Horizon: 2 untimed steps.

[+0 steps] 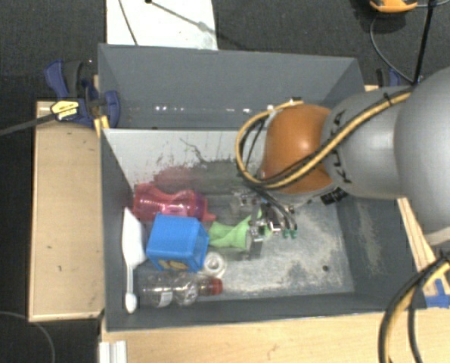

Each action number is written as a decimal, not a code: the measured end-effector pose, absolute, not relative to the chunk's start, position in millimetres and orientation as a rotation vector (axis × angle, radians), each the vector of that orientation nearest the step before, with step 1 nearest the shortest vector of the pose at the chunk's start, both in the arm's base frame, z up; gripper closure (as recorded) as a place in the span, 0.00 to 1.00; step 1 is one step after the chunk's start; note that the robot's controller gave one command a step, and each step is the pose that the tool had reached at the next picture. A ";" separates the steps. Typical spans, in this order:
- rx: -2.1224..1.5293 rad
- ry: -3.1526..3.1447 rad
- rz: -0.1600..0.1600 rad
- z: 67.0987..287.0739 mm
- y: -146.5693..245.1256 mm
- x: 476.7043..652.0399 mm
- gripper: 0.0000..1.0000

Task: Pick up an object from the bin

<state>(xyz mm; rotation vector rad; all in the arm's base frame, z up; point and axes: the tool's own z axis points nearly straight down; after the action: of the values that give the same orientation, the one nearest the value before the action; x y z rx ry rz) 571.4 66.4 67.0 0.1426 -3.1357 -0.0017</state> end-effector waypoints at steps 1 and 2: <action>0.226 -3.138 -0.001 70.7 56.5 586.0 1.00; 0.225 -3.138 -0.002 70.7 56.6 586.0 1.00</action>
Offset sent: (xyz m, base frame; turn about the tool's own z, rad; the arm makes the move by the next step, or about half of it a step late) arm 0.0000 0.0000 0.0000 0.0000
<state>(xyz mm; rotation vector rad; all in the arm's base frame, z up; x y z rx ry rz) 586.0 56.6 70.7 0.2249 -3.1376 -0.0017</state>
